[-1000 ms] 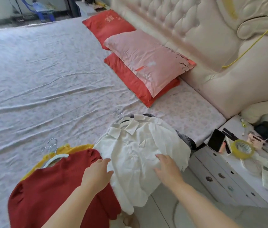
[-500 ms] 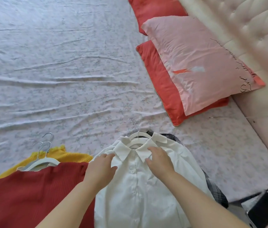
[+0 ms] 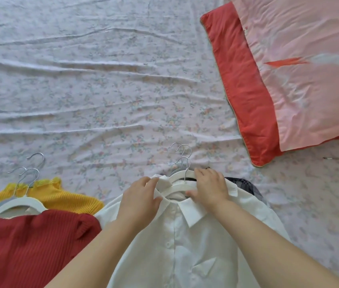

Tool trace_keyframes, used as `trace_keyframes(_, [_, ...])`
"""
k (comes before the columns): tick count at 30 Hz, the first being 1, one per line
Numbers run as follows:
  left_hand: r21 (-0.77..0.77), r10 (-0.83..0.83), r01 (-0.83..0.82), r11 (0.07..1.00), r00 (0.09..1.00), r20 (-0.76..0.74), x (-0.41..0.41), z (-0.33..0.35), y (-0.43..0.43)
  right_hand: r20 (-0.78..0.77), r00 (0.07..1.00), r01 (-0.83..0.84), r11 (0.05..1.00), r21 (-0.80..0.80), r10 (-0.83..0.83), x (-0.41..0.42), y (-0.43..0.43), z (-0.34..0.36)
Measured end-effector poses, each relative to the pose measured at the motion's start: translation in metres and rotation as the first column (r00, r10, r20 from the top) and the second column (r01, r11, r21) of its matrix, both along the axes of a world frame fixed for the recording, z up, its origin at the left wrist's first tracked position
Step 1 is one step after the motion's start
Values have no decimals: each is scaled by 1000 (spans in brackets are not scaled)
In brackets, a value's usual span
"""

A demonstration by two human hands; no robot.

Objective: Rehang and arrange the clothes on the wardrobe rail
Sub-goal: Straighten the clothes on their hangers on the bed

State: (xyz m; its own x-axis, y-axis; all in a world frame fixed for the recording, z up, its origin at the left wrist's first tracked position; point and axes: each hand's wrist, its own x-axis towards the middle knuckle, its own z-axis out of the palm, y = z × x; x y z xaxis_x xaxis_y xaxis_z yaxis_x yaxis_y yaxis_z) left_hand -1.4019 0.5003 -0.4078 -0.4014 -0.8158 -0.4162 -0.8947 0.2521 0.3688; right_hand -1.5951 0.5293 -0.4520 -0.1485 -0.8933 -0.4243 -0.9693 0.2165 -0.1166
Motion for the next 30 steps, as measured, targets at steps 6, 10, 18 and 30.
trace_keyframes(6, [-20,0,-1,1000,999,-43,-16,-16,-10,-64,993,-110,953,-282,96,-11,-3,-16])
trace_keyframes(10, [-50,11,-15,999,998,-69,-28,-23,-23,16,997,-72,957,-279,80,-12,-16,-25])
trace_keyframes(18, [34,-26,25,999,1000,14,-39,-46,-31,144,989,54,992,-115,-37,-12,-21,-23])
trace_keyframes(30, [35,-90,96,995,986,-143,-32,-22,-10,174,983,129,904,-408,-61,-10,41,6])
